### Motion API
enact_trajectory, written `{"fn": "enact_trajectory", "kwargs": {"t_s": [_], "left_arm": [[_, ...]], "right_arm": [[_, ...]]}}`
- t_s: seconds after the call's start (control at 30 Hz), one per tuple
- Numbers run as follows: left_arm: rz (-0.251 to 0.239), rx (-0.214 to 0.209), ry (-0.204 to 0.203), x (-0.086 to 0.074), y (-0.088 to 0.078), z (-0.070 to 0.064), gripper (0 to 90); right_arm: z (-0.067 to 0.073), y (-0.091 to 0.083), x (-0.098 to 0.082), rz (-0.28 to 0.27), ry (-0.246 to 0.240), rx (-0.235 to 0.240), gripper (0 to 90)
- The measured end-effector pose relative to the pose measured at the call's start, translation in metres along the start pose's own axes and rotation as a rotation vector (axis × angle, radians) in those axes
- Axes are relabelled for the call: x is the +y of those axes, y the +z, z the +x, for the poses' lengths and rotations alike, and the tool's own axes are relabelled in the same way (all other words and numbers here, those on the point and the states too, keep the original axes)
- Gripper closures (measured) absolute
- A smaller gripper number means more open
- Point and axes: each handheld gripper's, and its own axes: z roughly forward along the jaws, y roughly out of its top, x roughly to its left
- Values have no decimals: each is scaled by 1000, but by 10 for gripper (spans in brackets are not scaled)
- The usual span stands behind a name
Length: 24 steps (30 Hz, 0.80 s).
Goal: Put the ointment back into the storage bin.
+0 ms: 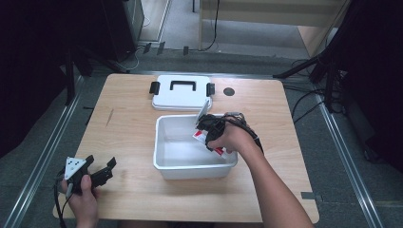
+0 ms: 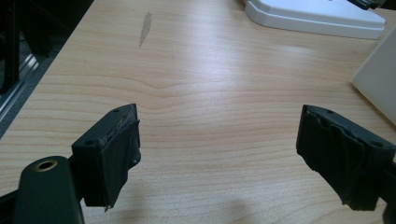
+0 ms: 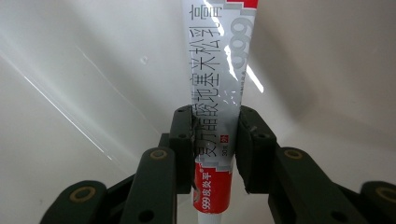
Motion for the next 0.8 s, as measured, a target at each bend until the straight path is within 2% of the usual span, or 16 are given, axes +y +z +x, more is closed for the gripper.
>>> {"fn": "enact_trajectory", "kwargs": {"t_s": [0.03,0.13,0.8], "left_arm": [[0,0,0,0,0,0,144],[0,0,0,0,0,0,144],[1,-1,-3,0,0,0,144]], "right_arm": [[1,2,1,17,-2,-7,712],[2,3,2,23,-7,-34,712],[3,4,2,39,-12,-35,710]]}}
